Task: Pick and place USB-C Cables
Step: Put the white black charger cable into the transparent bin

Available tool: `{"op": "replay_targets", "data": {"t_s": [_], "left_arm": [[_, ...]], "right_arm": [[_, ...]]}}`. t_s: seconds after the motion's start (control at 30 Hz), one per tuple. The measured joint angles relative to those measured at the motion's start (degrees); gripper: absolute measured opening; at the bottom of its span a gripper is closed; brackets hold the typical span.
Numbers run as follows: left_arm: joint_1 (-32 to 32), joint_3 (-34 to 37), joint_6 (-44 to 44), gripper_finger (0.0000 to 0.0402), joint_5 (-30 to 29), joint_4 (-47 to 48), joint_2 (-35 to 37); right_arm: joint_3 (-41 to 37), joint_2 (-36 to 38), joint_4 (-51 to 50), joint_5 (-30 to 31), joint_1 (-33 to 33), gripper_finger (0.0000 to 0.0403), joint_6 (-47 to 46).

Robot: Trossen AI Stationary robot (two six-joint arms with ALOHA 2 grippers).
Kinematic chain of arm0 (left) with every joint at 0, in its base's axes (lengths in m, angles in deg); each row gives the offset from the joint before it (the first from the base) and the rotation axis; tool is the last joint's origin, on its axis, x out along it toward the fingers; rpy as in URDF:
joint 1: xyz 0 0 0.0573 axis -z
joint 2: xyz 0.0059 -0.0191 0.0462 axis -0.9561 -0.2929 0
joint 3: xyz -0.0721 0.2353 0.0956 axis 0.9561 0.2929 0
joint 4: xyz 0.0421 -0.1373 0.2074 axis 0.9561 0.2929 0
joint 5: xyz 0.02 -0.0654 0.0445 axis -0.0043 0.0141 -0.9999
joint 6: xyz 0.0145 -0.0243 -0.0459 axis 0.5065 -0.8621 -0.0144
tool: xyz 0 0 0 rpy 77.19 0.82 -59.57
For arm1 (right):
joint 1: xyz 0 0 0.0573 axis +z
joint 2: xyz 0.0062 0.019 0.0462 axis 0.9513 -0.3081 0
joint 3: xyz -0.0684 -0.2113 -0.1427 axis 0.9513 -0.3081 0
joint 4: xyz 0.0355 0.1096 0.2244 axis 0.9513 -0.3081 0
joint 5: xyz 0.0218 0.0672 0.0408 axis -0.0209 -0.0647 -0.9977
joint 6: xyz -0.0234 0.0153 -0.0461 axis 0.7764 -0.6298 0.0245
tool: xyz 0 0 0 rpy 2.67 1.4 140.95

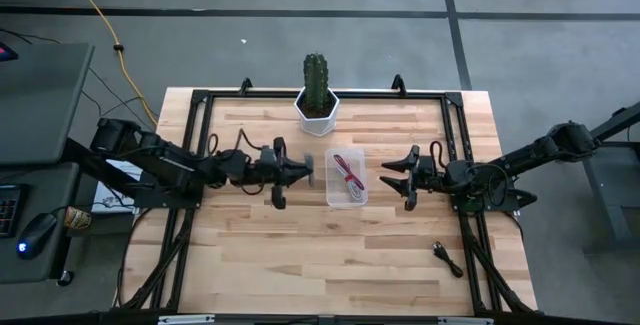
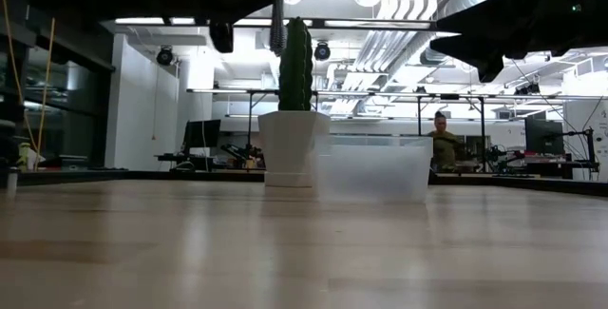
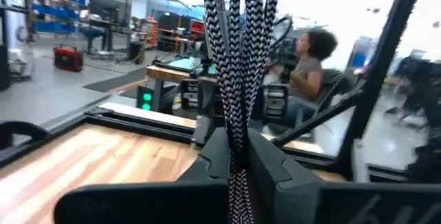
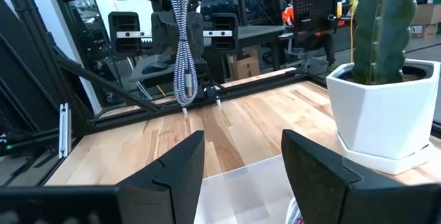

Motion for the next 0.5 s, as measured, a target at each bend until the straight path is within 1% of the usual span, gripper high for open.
{"op": "replay_targets", "data": {"t_s": [0.07,0.13,0.2,0.27,0.33,0.4,0.5], "left_arm": [[-0.48,-3.38,2.52,0.0000,-0.36,5.00,-1.36],[-1.52,-9.30,5.04,0.0000,0.16,12.71,-3.78],[-3.12,-16.34,8.41,0.0000,2.03,23.29,-6.60],[-4.60,-23.92,13.15,0.0000,4.03,34.21,-10.63],[-5.92,-30.06,18.47,0.0000,5.42,43.81,-14.62],[-6.81,-35.34,24.96,0.0000,7.62,49.78,-18.55],[-7.57,-40.39,35.89,0.0000,11.46,54.70,-23.20]], "right_arm": [[0.00,0.02,0.58,0.62,0.00,0.0185,0.13],[0.00,0.02,0.87,1.04,-0.02,0.0185,1.14],[-0.02,0.02,0.89,1.11,-0.01,0.0185,1.48],[-0.02,0.02,0.87,1.10,-0.01,0.0185,1.50],[0.00,0.02,0.86,1.11,-0.02,0.0185,1.49],[-0.02,0.02,0.78,1.11,0.00,0.0185,1.50],[-0.02,0.02,0.33,1.09,-0.02,0.0185,1.50]]}}
